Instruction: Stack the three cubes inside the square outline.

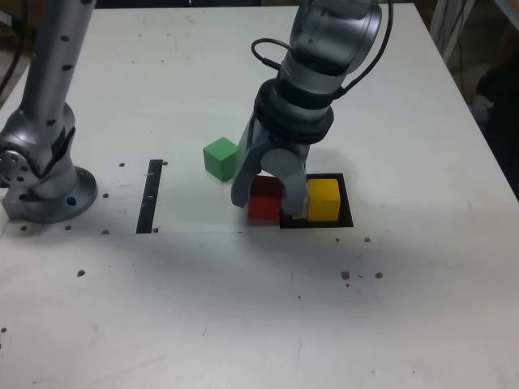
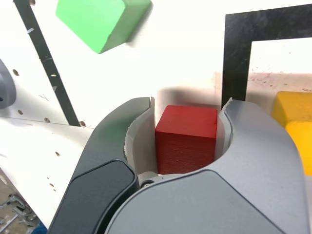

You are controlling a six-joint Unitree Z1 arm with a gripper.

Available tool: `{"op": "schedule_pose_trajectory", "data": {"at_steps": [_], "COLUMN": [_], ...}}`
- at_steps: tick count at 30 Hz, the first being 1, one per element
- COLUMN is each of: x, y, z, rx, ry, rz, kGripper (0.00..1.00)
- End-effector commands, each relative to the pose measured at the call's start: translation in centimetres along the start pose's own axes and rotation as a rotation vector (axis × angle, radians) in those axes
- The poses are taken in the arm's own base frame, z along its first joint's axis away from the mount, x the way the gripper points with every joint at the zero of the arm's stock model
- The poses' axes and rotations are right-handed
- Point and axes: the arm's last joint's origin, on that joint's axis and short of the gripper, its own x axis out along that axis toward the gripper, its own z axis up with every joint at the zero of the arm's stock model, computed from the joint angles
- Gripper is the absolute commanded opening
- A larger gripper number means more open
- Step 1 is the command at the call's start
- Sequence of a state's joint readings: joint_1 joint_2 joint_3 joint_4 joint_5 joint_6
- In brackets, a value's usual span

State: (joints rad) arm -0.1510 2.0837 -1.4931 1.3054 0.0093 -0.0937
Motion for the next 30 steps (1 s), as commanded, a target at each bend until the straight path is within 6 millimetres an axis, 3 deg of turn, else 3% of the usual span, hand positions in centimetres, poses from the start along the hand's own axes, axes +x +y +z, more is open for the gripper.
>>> {"op": "schedule_pose_trajectory", "data": {"at_steps": [1,30], "x": [0.1,-2.0], "y": [0.1,0.7], "z": [0.4,3.8], "rx": [0.0,0.023], "ry": [-0.004,-0.148], "rz": [-0.002,0.041], "kGripper": [0.17,0.17]}}
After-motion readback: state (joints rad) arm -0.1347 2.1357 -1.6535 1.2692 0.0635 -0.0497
